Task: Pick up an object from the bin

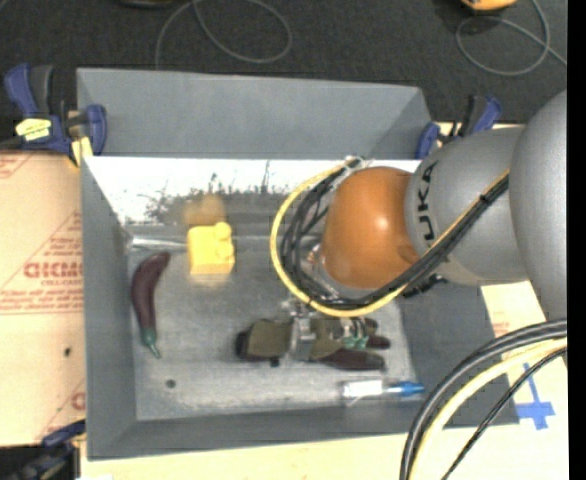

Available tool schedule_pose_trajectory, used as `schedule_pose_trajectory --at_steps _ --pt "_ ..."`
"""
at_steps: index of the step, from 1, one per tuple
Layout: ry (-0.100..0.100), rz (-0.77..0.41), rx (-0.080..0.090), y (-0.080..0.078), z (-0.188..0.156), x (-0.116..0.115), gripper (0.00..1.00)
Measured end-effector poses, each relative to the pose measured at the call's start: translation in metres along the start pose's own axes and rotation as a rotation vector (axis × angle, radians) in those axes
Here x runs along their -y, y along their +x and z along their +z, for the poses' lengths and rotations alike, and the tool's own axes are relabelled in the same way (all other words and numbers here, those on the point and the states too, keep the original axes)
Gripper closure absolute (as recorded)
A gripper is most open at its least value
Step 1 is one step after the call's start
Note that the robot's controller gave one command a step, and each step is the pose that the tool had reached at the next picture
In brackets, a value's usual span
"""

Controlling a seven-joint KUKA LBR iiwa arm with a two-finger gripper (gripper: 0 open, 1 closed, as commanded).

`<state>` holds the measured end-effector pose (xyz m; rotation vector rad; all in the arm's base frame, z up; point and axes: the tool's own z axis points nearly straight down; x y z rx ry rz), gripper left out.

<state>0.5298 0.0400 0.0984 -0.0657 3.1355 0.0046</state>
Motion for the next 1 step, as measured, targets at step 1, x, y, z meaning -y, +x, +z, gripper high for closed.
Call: schedule_pose_trajectory --at_steps 1 --pt "0.0 0.001 0.004 -0.001 -0.0121 0.0001 1.0"
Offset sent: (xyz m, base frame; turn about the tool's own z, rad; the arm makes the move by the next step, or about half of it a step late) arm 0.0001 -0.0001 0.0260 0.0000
